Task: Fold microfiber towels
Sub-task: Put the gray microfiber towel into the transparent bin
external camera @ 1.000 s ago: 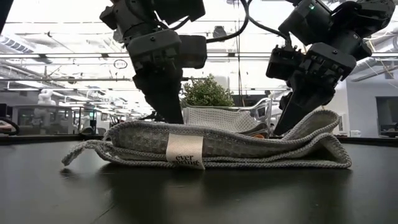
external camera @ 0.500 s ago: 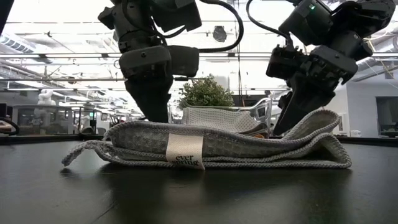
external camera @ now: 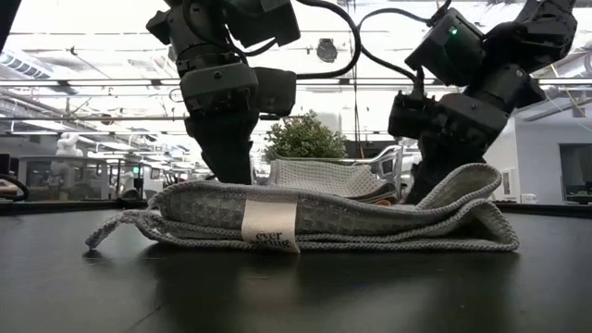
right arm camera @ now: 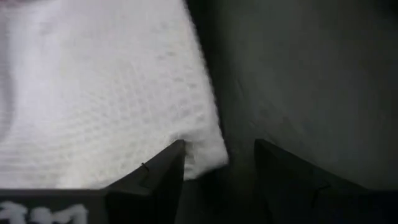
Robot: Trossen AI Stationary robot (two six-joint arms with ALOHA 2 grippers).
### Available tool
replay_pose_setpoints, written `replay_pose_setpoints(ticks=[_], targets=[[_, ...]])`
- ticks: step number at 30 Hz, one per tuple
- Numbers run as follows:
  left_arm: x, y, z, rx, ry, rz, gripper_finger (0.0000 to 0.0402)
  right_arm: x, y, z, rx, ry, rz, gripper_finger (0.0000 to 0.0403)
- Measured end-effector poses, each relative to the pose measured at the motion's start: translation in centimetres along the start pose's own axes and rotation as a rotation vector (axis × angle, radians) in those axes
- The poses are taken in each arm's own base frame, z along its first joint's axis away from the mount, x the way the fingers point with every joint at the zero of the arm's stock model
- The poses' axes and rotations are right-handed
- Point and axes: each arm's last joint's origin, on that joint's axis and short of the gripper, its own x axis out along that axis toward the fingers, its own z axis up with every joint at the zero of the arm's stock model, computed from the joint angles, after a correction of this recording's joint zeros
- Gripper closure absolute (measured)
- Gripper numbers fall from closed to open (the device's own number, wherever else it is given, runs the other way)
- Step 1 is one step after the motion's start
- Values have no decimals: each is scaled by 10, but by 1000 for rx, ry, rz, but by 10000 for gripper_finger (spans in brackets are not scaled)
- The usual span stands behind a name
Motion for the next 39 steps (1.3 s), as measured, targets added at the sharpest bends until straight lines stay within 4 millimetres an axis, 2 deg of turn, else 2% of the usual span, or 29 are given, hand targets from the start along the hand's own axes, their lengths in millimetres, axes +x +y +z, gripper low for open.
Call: replay_pose_setpoints(ticks=[5, 19, 23, 30, 33, 39], targets=[[0, 1, 1, -4, -3, 3, 146, 0, 5, 6, -1, -54, 63, 215], [0, 2, 0, -69, 8, 0, 151, 19, 10, -9, 25, 34, 83, 218], [2, 1, 0, -120, 15, -15, 201, 19, 10, -10, 64, 39, 81, 253], [24, 2, -2, -134, 71, -29, 372, 19, 11, -8, 85, 20, 98, 360], [29, 3, -4, -129, 83, -14, 386, 19, 12, -8, 89, 18, 115, 393], [24, 9, -1, -193, 69, 6, 394, 19, 12, -8, 113, 25, 122, 398]])
